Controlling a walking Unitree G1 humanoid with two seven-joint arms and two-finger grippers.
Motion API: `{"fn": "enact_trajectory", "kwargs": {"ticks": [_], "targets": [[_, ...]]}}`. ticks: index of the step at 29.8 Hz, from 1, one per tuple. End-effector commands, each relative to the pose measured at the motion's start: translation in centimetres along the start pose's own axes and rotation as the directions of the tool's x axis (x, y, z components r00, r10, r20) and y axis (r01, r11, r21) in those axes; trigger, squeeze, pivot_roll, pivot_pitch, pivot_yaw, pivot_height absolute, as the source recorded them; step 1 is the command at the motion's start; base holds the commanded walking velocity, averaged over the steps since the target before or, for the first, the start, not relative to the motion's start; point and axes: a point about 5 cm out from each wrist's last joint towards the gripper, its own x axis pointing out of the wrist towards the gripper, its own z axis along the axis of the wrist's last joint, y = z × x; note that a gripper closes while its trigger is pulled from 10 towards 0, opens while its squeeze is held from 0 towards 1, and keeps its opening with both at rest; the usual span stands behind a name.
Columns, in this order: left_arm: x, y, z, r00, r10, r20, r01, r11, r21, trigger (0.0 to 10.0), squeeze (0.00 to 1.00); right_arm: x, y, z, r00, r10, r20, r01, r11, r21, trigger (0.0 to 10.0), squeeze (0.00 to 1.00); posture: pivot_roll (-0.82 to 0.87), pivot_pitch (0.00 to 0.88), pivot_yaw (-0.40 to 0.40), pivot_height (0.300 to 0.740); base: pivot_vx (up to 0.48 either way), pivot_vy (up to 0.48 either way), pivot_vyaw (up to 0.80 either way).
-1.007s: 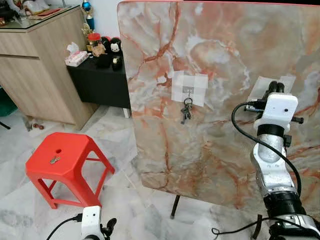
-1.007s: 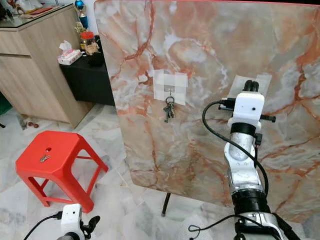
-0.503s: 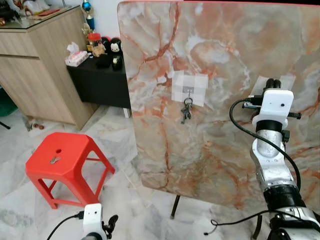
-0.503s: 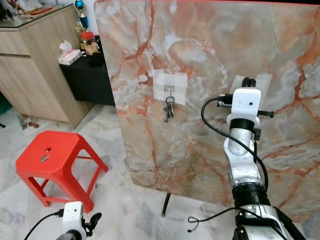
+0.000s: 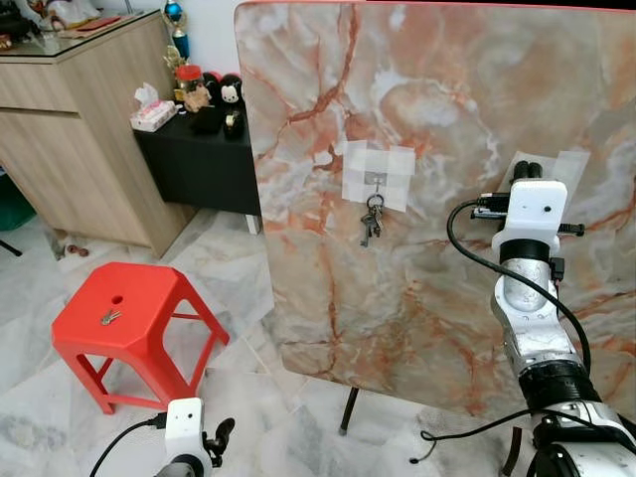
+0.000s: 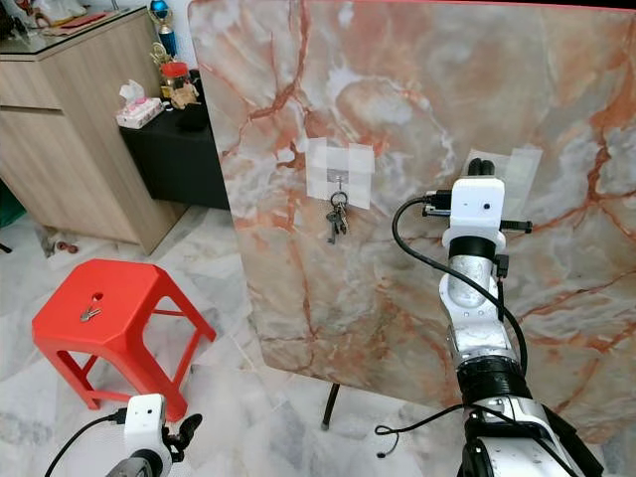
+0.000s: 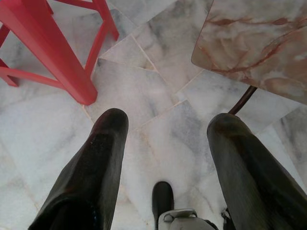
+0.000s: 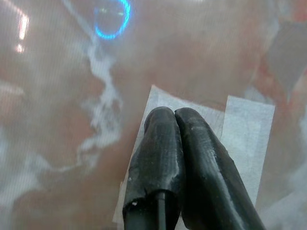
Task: Hang keys on a hook
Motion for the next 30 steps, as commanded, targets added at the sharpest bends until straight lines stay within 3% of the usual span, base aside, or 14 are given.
{"fn": "enact_trajectory", "kwargs": {"ticks": [1,10,21,30], "targets": [[0.0,0.0,0.0,1.0,0.002,0.003,-0.002,1.0,0.002,10.0,0.0,0.8,-0.1,0.9,0.999,0.001,0.038,-0.001,1.0,-0.001,10.0,0.0,0.01,0.0,0.012,0.74,0.0,0.0,0.0],[0.0,0.0,0.0,1.0,0.002,0.003,-0.002,1.0,0.002,10.0,0.0,0.9,-0.3,0.8,0.999,0.0,0.043,0.0,1.0,-0.004,10.0,0.0,0.01,0.0,0.013,0.74,0.0,0.0,0.0],[-0.1,0.1,-0.2,1.0,0.004,-0.012,-0.004,1.0,0.001,10.0,0.0,1.5,-0.9,2.6,0.989,-0.058,0.135,0.054,0.998,0.029,10.0,0.0,0.01,0.0,0.012,0.74,0.0,0.0,0.0],[0.0,-0.1,-0.2,1.0,0.002,-0.011,-0.002,1.0,0.0,10.0,0.0,1.1,-0.8,3.0,0.985,-0.084,0.149,0.076,0.996,0.055,10.0,0.0,0.01,0.0,0.011,0.74,0.0,0.0,0.0]]}}
